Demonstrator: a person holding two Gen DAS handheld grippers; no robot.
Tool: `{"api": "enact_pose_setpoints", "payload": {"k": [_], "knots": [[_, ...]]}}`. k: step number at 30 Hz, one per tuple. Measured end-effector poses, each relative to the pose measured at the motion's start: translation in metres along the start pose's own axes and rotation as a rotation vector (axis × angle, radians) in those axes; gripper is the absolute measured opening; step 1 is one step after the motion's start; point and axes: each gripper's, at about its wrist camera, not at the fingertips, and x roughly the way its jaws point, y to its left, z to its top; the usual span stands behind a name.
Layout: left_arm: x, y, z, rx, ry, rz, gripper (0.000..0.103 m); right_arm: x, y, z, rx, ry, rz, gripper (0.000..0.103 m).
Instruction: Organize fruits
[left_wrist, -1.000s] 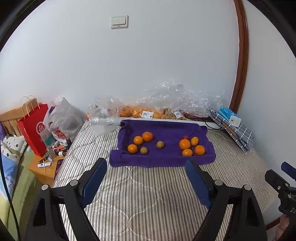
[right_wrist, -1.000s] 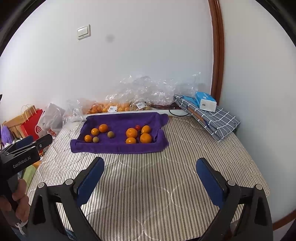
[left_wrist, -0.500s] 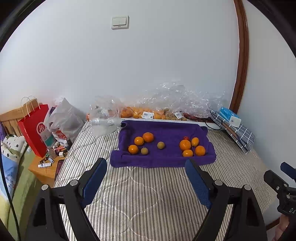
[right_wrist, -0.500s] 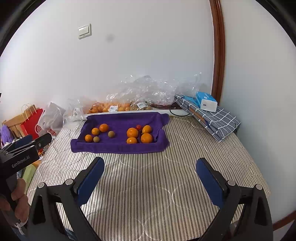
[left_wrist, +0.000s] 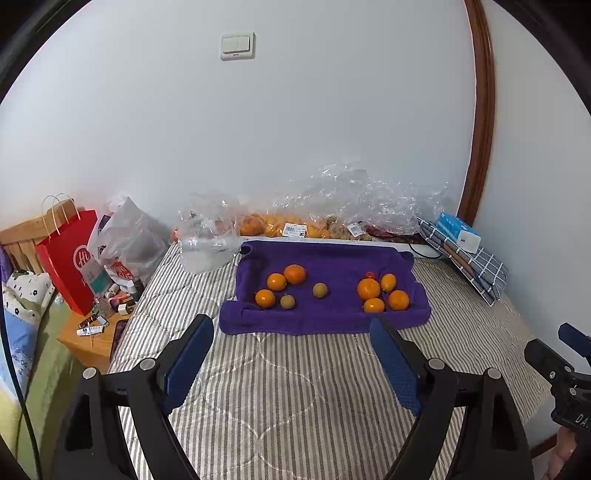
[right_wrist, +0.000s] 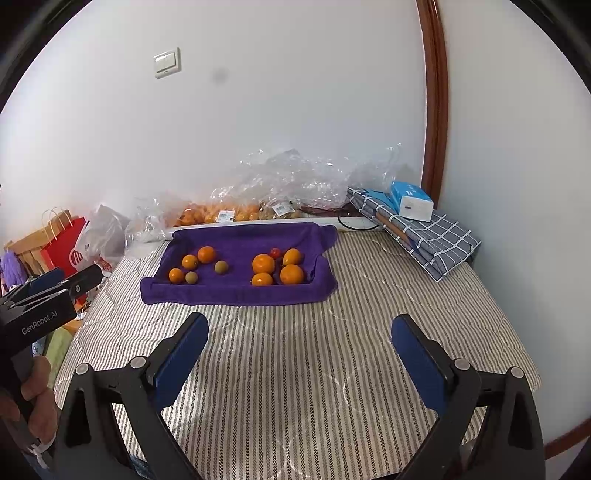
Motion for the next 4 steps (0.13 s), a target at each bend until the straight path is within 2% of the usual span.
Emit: {"api": "enact_pose_setpoints", "payload": {"k": [4], "knots": [[0.0008,0.0019,0.0005,-0.006,0.006,-0.001,0.086,0.0004,0.0002,-0.0004,0.000,0.004,-0.002,0.098]]}}
